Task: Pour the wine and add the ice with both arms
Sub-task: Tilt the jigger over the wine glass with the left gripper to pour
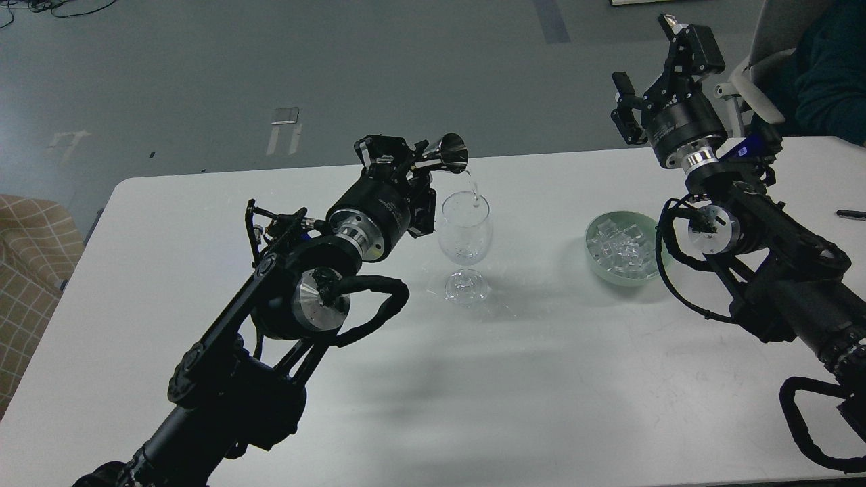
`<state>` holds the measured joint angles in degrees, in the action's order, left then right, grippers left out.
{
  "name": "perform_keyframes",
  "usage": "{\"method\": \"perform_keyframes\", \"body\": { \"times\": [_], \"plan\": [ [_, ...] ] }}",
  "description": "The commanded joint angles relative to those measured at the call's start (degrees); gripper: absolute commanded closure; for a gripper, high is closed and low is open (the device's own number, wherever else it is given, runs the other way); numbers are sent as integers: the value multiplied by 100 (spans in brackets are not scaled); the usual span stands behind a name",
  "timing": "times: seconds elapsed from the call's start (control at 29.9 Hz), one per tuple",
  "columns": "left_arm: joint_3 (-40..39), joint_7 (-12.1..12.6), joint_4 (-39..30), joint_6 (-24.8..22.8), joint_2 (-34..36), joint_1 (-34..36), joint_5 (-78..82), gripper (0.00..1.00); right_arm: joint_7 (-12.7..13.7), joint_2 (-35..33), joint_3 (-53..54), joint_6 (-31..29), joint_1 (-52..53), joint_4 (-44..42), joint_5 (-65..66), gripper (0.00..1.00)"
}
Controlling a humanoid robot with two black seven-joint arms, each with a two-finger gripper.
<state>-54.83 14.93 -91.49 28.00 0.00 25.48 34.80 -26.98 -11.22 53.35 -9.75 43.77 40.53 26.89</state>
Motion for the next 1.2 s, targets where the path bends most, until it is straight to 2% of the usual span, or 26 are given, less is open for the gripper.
{"method": "perform_keyframes", "body": {
  "times": [0.0,0.3,0.4,0.74,1.04,1.17],
  "plan": [
    [131,-8,0,0,0,1,325,96,0,14,0,0,-9,-1,0,0],
    [271,-43,0,-5,0,-8,852,96,0,67,0,0,-9,-10,0,0],
    [350,-52,0,-145,0,-26,1107,96,0,76,0,0,-9,-1,0,0],
    [359,-157,18,-155,0,-17,1161,95,0,76,0,0,-36,-1,0,0],
    [605,-473,26,-313,290,-17,1564,94,0,172,0,0,-36,-1,0,0],
    [614,-509,26,-330,299,-26,1820,94,0,172,0,0,-36,8,0,0]
  ]
}}
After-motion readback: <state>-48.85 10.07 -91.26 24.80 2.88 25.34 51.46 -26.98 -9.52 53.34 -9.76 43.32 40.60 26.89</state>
